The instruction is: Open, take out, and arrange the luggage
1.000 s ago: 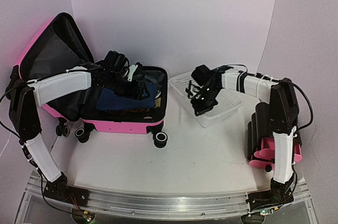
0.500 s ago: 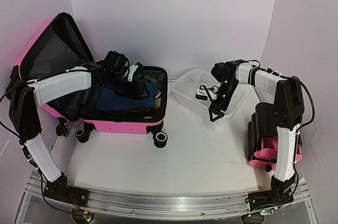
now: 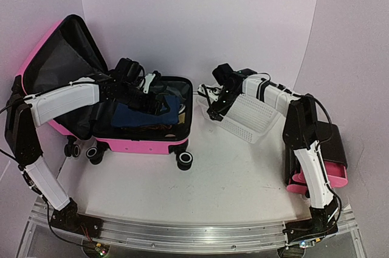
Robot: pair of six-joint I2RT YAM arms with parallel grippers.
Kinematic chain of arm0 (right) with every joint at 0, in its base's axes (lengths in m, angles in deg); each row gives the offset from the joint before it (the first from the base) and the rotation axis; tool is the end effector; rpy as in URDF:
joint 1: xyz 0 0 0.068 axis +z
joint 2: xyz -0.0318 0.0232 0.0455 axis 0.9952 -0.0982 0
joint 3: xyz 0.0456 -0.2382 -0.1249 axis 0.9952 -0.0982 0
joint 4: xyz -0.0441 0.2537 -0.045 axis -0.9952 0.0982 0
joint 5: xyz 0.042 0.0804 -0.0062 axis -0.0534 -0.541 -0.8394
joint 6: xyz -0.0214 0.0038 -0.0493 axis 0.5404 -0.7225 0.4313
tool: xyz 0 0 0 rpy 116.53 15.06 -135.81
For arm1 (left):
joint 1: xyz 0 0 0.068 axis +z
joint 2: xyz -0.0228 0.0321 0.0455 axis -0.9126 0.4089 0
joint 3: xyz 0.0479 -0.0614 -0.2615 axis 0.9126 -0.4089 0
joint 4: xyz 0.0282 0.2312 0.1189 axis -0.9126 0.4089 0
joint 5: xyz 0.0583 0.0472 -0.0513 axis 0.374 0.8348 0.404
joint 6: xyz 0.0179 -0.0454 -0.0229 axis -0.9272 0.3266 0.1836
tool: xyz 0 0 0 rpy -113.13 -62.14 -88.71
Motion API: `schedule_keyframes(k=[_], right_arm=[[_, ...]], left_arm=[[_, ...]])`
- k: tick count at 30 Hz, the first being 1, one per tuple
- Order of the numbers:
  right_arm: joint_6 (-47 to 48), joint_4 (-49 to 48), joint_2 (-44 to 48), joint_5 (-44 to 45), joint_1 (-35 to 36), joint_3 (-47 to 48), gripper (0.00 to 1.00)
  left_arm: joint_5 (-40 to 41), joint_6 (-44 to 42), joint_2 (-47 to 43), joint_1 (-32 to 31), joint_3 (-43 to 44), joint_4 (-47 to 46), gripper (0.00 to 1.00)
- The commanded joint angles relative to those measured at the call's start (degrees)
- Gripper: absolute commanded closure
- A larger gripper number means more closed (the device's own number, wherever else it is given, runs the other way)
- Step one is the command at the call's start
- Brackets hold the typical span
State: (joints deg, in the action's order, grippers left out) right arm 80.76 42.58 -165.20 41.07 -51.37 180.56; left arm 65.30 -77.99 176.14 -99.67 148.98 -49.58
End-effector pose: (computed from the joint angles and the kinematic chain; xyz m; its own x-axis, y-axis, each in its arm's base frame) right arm 0.4362 0.2806 0.2211 -0.3852 -0.8273 -0.4090 -0.8054 0.5177 -0.2887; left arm 0.3025 -0.2123 0.3060 -0.6872 0.2494 -0.6823 0.5638 0.7754 -0.2844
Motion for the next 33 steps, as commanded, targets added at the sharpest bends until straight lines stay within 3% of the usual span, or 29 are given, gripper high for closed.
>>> schedule_keyframes(k=[1, 18, 26, 33], right_arm=[[-3.24, -3.06, -2.29, 0.52, -0.56, 3.43, 0.25], [16.90, 0.28, 6.58, -17.66, -3.97, -12.92, 0.96], [31.31, 7.94, 11.75, -23.53, -5.08, -19.26, 1.00], [34.37, 10.98, 17.20, -32.08, -5.13, -27.03, 0.95]], left_arm=[[0.13, 0.11, -3.31, -0.05, -0.45, -0.92, 0.14], [-2.13, -1.23, -0.96, -0.04, 1.01, -0.33, 0.11], [-2.67, -2.67, 2.75, -0.43, 4.24, -0.26, 0.10], [6.32, -16.62, 6.62, -1.78, 7.48, 0.61, 0.15]])
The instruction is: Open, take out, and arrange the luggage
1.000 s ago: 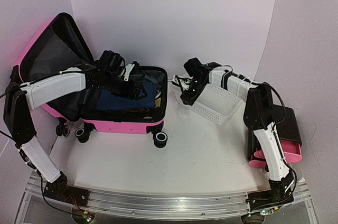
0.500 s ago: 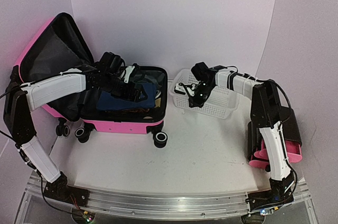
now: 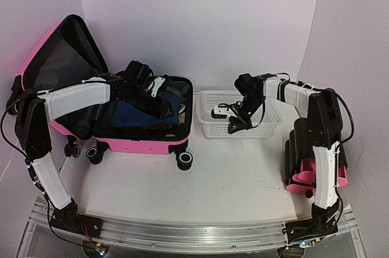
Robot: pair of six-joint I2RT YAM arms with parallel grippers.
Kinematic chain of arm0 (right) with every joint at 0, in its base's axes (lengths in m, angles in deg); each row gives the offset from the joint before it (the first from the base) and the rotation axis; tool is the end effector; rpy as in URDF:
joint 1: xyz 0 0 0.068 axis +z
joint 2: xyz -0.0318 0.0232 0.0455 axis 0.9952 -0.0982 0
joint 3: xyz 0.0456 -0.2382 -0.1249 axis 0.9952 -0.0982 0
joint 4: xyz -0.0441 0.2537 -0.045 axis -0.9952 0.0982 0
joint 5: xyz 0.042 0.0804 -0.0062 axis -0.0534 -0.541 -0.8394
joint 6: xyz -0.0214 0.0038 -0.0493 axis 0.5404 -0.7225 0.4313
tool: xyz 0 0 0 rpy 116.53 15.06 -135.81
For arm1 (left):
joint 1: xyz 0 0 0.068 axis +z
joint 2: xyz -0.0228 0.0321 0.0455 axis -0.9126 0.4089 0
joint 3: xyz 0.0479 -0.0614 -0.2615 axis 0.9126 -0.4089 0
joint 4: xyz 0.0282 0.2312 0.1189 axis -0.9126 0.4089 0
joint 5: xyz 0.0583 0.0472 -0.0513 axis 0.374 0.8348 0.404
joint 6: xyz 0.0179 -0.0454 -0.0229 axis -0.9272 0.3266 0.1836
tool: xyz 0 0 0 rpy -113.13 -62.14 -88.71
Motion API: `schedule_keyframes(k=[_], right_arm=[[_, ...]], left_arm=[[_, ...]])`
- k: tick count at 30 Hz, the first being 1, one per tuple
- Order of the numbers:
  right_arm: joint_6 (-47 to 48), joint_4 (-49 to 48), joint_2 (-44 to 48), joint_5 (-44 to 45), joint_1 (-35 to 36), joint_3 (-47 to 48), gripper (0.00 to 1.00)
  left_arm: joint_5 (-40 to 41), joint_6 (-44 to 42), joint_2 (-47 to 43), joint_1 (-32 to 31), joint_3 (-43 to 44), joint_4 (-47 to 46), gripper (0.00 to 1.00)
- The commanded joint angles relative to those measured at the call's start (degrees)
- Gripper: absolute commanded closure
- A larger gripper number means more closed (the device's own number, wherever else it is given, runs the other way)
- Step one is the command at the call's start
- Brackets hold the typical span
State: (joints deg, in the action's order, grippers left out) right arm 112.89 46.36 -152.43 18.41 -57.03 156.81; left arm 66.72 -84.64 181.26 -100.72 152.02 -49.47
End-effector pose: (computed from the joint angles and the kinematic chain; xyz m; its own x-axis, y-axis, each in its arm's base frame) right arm 0.3919 0.2158 0.2021 0.0324 -0.9150 -0.4021 -0.9971 -0.0020 -0.0757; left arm 0.3160 -0.2289 0.2910 -0.6321 0.3631 -0.6845 0.6359 0.7479 -0.1905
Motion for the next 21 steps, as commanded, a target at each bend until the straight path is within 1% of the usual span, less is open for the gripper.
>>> schedule_keyframes(k=[1, 2, 5, 9, 11, 12, 13, 15, 17, 19, 21], right_arm=[[1.61, 7.23, 4.71, -9.46, 0.53, -3.96, 0.94], [0.86, 7.24, 4.75, -9.65, 0.61, -4.41, 0.94], [0.01, 7.14, 5.02, -10.21, 0.93, -6.07, 0.93], [-2.94, 5.24, 4.85, -8.87, 2.22, -7.41, 0.85], [-4.58, 2.37, 5.05, -8.10, 2.70, -8.83, 0.79], [-5.45, 0.78, 5.21, -7.26, 2.80, -9.70, 0.68], [-6.48, -0.68, 5.46, -6.79, 2.81, -10.62, 0.54], [-8.51, -3.07, 6.43, -6.91, 2.81, -12.12, 0.37], [-12.09, -4.86, 7.47, -6.83, 2.81, -12.92, 0.04], [-15.53, -5.42, 9.07, -6.85, 2.87, -13.38, 0.02], [-21.05, -9.05, 11.78, -5.13, 2.83, -15.31, 0.02]], left_arm=[[6.04, -11.45, 2.07, -0.74, 5.03, 0.70, 0.15], [7.39, -12.77, 2.81, -0.74, 5.85, 0.97, 0.15], [7.91, -16.50, 4.94, -0.83, 7.59, 1.69, 0.16], [9.00, -18.94, 8.28, -1.12, 9.60, 1.82, 0.15], [10.45, -21.81, 9.93, -1.92, 10.43, 1.77, 0.15], [11.97, -23.62, 10.94, -2.50, 10.86, 1.78, 0.15], [14.08, -25.61, 11.91, -3.17, 11.40, 1.80, 0.15], [16.01, -29.53, 13.67, -4.32, 12.18, 1.76, 0.15], [16.47, -31.85, 14.85, -4.83, 12.84, 1.75, 0.15], [17.26, -32.18, 16.07, -4.94, 13.86, 1.66, 0.16], [17.29, -32.37, 16.96, -5.03, 15.04, 1.65, 0.18]])
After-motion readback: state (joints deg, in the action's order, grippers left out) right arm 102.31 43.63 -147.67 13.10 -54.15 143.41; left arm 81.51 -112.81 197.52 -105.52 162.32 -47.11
